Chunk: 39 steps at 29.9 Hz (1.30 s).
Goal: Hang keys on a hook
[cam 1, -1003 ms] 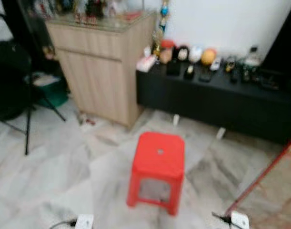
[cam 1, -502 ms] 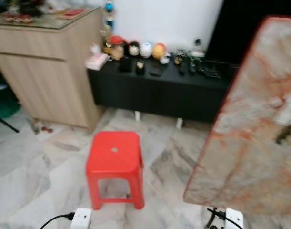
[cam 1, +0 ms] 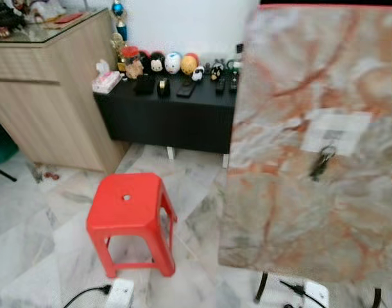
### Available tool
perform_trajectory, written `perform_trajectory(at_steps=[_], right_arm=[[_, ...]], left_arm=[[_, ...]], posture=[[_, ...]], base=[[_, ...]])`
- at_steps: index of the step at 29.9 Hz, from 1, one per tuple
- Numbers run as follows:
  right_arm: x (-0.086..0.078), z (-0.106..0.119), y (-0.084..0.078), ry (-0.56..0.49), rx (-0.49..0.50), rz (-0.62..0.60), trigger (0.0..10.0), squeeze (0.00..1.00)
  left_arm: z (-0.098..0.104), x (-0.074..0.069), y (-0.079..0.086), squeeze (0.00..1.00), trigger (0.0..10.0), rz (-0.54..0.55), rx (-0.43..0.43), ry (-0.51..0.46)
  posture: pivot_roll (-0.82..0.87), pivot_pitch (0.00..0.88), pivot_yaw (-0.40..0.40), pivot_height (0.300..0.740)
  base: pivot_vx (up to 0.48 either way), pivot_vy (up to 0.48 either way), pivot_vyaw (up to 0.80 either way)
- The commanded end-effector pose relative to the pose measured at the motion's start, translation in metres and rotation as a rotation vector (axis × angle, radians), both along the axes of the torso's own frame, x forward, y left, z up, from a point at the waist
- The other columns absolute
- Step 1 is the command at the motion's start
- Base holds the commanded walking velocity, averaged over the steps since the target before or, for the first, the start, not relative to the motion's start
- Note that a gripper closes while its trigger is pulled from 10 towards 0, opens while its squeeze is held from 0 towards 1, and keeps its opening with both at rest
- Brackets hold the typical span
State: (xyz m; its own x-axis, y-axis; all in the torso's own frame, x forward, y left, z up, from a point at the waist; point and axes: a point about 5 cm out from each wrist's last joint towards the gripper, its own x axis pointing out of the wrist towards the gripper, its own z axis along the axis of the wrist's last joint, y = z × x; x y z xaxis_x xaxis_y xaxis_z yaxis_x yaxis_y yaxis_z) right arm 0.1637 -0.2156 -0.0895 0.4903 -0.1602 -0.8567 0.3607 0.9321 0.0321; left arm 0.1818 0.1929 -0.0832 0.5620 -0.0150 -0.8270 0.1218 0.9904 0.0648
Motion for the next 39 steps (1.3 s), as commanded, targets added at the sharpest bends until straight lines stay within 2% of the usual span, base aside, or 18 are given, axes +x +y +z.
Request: perform_trajectory(at_steps=[1,9,18,27,39], right_arm=[[0.002,-0.001,0.009,0.003,0.016,0.016,10.0,0.0],[0.003,-0.001,0.009,0.004,0.01,0.026,10.0,0.0],[0.005,0.001,0.006,0.004,-0.007,0.047,10.0,0.0],[0.008,0.002,0.007,0.002,-0.009,0.059,10.0,0.0],[0.008,0.003,0.003,0.005,-0.015,0.062,10.0,0.0]], left_arm=[[-0.002,-0.007,0.009,0.0,10.0,0.002,0.029,0.032],[-0.006,-0.015,0.01,0.0,10.0,0.0,0.035,0.059],[-0.008,-0.018,0.004,0.0,10.0,-0.002,0.025,0.066],[-0.009,-0.021,0.006,0.0,10.0,-0.003,0.034,0.081],[-0.009,-0.019,0.002,0.0,10.0,0.003,0.024,0.074]], posture=[[0.07,0.0,0.003,0.736],[0.04,0.0,0.009,0.736],[0.05,0.0,-0.003,0.736],[0.03,0.0,0.001,0.736],[0.04,0.0,-0.012,0.736]], base=[[0.0,-0.48,0.0],[0.0,-0.48,0.0],[0.0,-0.48,0.0],[0.0,-0.48,0.0],[0.0,-0.48,0.0]])
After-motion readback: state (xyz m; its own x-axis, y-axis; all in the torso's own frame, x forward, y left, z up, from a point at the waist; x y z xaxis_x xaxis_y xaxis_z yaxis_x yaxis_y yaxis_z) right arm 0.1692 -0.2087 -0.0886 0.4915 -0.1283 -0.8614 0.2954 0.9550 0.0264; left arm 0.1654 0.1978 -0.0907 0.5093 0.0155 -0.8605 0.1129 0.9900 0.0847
